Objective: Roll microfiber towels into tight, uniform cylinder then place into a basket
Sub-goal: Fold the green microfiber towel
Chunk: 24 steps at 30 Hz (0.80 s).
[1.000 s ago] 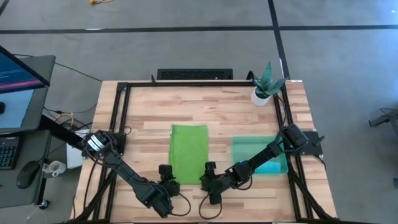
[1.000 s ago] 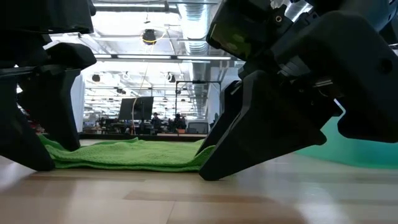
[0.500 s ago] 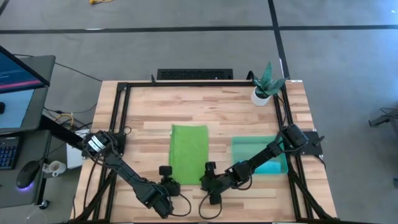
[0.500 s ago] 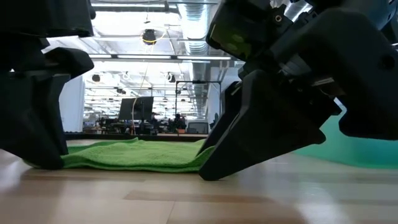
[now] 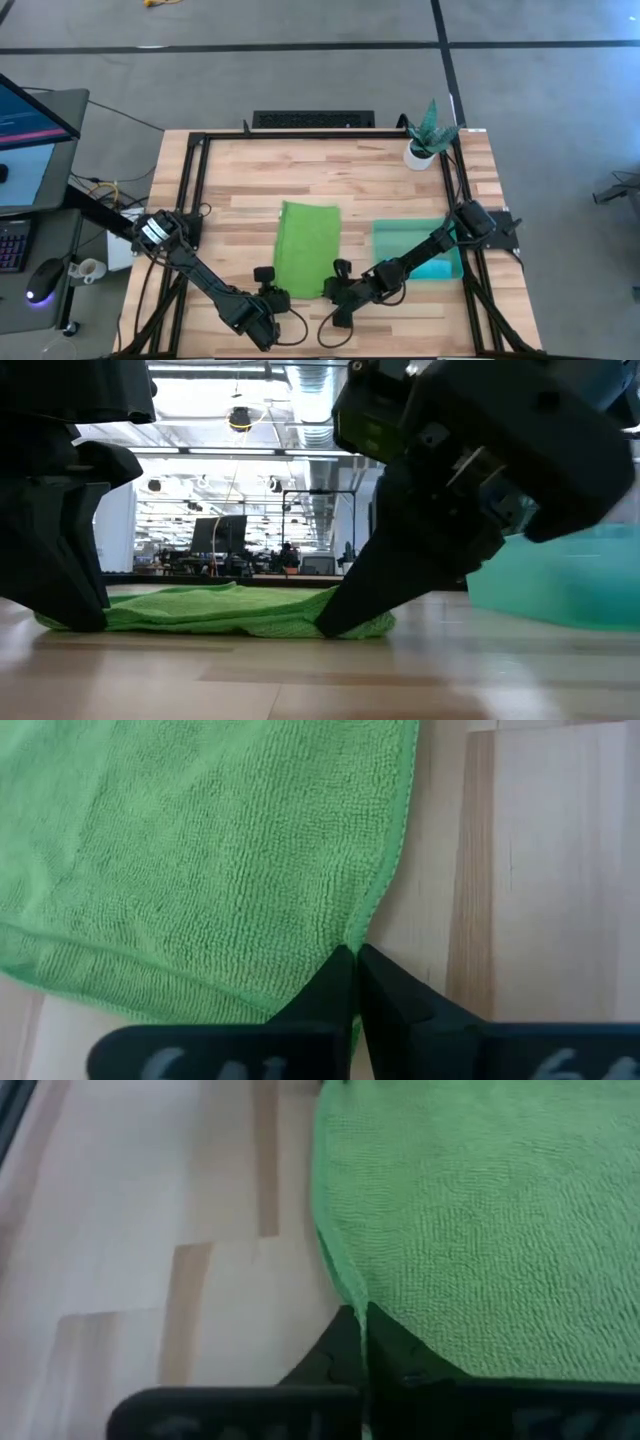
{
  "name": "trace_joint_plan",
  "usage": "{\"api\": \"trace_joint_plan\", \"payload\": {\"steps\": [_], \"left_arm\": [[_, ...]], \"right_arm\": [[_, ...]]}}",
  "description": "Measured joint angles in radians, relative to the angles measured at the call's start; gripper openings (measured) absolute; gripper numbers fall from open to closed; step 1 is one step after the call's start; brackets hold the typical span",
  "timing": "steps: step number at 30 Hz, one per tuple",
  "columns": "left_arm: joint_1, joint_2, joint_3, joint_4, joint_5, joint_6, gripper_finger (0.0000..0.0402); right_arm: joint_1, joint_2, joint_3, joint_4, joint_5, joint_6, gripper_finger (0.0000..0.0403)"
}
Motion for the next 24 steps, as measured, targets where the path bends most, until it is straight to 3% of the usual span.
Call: {"api": "trace_joint_plan", "payload": {"steps": [14,24], "left_arm": [[-0.032,0.007,0.05,-0.057,-0.028,0.015,0.0],[-0.041,0.009,0.131,-0.117,-0.016,0.061,0.0]], "right_arm": [[0.023,0.001,0.047,-0.021,-0.03,-0.076,0.0013],[0.03,0.001,0.107,-0.164,-0.038,-0.08,0.0012]]}}
